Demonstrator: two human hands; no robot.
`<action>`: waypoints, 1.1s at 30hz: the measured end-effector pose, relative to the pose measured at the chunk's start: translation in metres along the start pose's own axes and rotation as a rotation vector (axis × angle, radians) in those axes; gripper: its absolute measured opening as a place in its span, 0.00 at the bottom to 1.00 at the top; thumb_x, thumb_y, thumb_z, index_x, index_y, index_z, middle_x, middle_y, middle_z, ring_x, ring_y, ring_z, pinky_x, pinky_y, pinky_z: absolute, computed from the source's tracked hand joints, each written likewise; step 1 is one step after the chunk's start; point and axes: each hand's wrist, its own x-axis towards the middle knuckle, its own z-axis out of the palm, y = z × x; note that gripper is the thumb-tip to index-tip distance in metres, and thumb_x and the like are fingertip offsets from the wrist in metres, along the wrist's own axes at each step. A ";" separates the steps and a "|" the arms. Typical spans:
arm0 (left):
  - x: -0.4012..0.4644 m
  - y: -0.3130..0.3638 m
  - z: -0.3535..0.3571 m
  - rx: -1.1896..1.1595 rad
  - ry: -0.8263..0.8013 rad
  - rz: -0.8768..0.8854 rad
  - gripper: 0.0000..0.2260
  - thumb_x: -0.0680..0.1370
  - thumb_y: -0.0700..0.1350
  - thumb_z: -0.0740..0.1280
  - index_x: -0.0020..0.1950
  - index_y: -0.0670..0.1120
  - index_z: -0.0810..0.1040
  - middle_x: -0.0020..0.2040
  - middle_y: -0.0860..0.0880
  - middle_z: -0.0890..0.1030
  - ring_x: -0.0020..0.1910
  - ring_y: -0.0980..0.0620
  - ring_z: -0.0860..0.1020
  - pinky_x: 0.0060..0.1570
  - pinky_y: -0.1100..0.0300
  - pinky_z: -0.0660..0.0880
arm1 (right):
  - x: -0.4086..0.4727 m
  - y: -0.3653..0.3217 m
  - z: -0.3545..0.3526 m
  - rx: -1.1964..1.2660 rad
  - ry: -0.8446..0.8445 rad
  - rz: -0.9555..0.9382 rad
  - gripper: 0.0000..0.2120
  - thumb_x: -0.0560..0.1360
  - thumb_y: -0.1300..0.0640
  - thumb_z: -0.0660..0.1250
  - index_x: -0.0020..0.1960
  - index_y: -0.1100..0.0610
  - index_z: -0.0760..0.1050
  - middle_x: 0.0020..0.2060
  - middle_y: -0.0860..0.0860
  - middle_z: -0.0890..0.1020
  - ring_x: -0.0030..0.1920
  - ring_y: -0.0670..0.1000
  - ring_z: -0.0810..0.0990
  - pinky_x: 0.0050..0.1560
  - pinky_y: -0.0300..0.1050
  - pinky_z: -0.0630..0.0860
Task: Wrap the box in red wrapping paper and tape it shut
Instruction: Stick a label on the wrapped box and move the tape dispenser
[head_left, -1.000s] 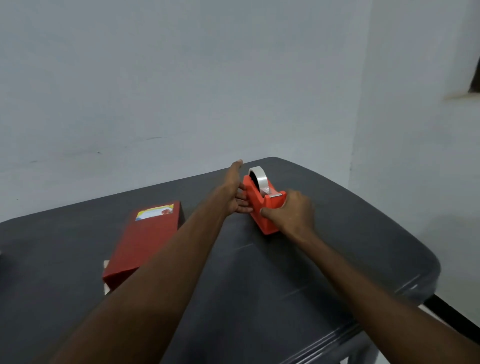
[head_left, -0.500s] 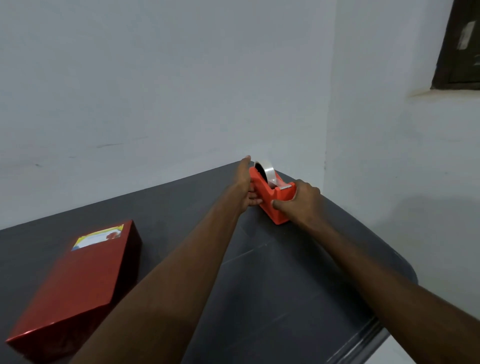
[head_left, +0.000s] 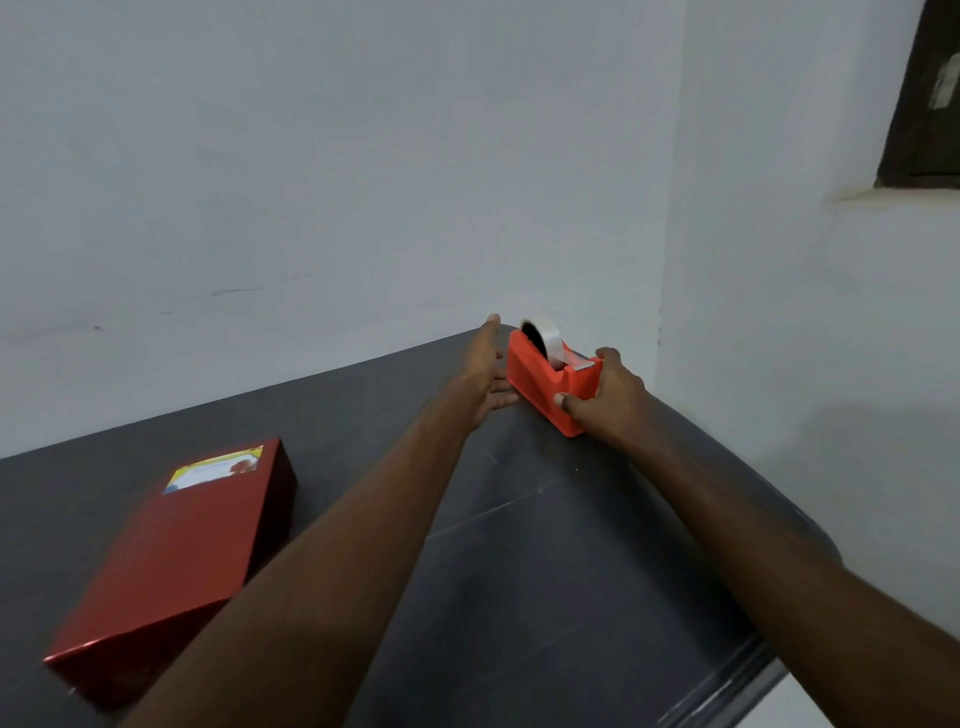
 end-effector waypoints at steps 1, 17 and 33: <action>-0.004 0.001 -0.009 0.014 0.013 0.016 0.34 0.80 0.66 0.56 0.73 0.40 0.67 0.65 0.38 0.72 0.62 0.41 0.73 0.64 0.45 0.73 | -0.004 -0.004 0.002 -0.011 0.048 -0.016 0.42 0.71 0.47 0.76 0.77 0.59 0.59 0.71 0.58 0.72 0.68 0.60 0.73 0.65 0.53 0.72; -0.157 0.003 -0.192 0.489 0.327 0.271 0.26 0.81 0.65 0.54 0.61 0.44 0.76 0.54 0.46 0.78 0.53 0.48 0.77 0.61 0.46 0.75 | -0.128 -0.150 0.080 0.007 -0.105 -0.405 0.33 0.77 0.45 0.67 0.77 0.56 0.62 0.70 0.59 0.72 0.70 0.57 0.70 0.63 0.48 0.68; -0.211 -0.065 -0.287 1.181 0.492 0.207 0.23 0.82 0.54 0.60 0.71 0.41 0.71 0.66 0.41 0.73 0.64 0.43 0.73 0.64 0.51 0.69 | -0.179 -0.199 0.169 -0.106 -0.478 -0.563 0.26 0.83 0.49 0.57 0.79 0.54 0.58 0.73 0.56 0.70 0.70 0.57 0.71 0.68 0.52 0.68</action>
